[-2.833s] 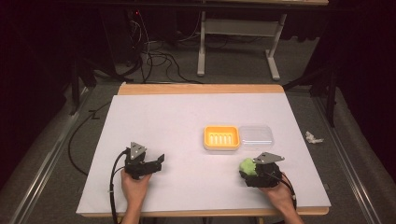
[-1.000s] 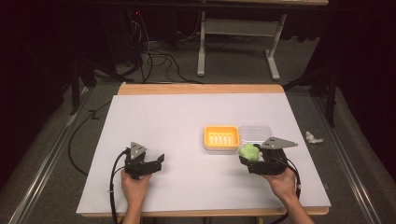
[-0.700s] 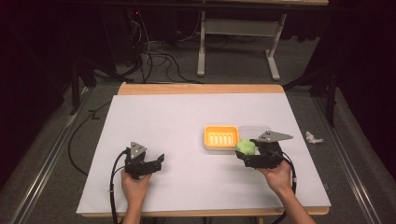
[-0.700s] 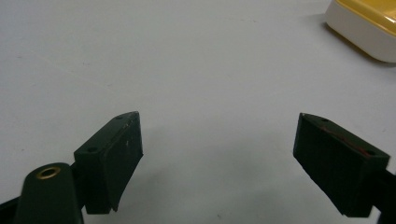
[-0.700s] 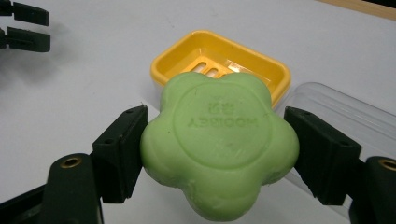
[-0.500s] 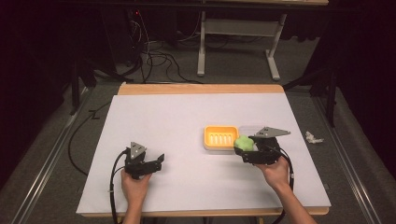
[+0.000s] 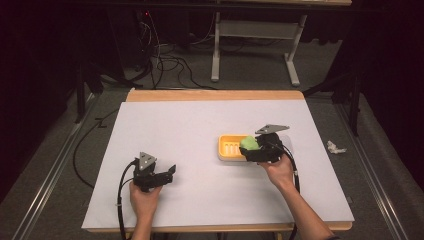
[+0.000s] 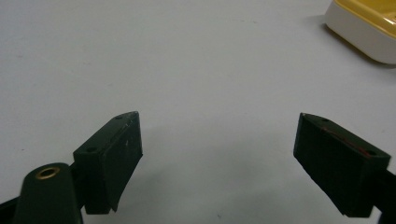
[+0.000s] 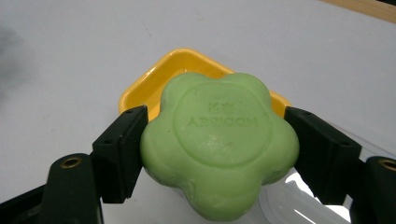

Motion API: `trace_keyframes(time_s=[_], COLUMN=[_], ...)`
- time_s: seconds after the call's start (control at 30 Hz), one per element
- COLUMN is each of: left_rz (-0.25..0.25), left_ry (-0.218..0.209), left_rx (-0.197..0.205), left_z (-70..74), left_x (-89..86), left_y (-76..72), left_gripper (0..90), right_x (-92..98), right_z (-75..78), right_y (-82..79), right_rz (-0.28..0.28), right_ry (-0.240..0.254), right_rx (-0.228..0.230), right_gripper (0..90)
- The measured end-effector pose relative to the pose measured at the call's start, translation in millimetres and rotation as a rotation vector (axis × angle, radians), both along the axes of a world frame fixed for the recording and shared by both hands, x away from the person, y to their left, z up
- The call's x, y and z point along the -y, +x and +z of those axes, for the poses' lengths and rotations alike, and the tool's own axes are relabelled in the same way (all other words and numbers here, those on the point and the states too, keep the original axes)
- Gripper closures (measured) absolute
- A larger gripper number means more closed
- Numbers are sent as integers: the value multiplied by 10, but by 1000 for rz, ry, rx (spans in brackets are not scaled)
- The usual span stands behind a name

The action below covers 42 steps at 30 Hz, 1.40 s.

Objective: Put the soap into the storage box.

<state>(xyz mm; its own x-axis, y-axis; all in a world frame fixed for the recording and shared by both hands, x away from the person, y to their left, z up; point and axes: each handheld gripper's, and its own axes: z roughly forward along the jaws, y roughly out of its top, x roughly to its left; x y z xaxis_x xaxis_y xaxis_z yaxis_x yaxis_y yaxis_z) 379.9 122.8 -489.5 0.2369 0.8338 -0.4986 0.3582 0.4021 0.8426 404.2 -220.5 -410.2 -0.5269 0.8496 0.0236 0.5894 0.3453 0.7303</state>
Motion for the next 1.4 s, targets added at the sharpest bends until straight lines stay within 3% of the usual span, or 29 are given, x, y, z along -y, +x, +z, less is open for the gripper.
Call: trace_keyframes(time_s=[0.13, 0.2, 0.33, 0.37, 0.47, 0.53, 0.67, 0.73, 0.77, 0.93, 1.03, 1.3, 1.4], left_rz=[12, 16, 22, 20, 6, 4, 2, 6, 8, 9, 10, 19, 19], left_ry=[20, 4, 2, 4, 17, 22, 16, 14, 16, 4, 14, 2, 13], left_rx=[-12, -12, -56, -18, 12, 1, -10, -9, -9, -14, -9, -21, -11], left_z=[-14, -7, -21, -9, -7, -10, -10, -10, -10, -8, -10, -10, -11], left_x=[14, -8, -11, -8, 30, 18, 10, 9, 9, 4, 7, 3, 14], left_y=[19, 23, 68, 26, -9, -2, 9, 11, 9, 18, 13, 33, 20], left_gripper=[160, 154, 177, 151, 152, 151, 151, 150, 151, 151, 152, 162, 165], right_x=[-91, -142, -213, -264, -327, -357, -338, -310, -279, -271, -181, 87, 187], right_z=[-40, -59, -75, -117, -210, -280, -341, -344, -318, -236, -80, 56, 68], right_y=[72, 108, 215, 260, 359, 404, 428, 414, 406, 304, 119, -103, -155], right_rz=[-5, -6, -2, -2, -8, -28, -28, -30, -37, -31, -17, -24, -35], right_ry=[12, 3, -5, -27, -56, -90, -100, -95, -70, -77, -48, -11, 22], right_rx=[-20, -28, -37, -41, -71, -79, -105, -90, -85, -51, 20, 75, 71], right_gripper=[258, 258, 258, 257, 257, 255, 249, 227, 211, 175, 191, 219, 222])
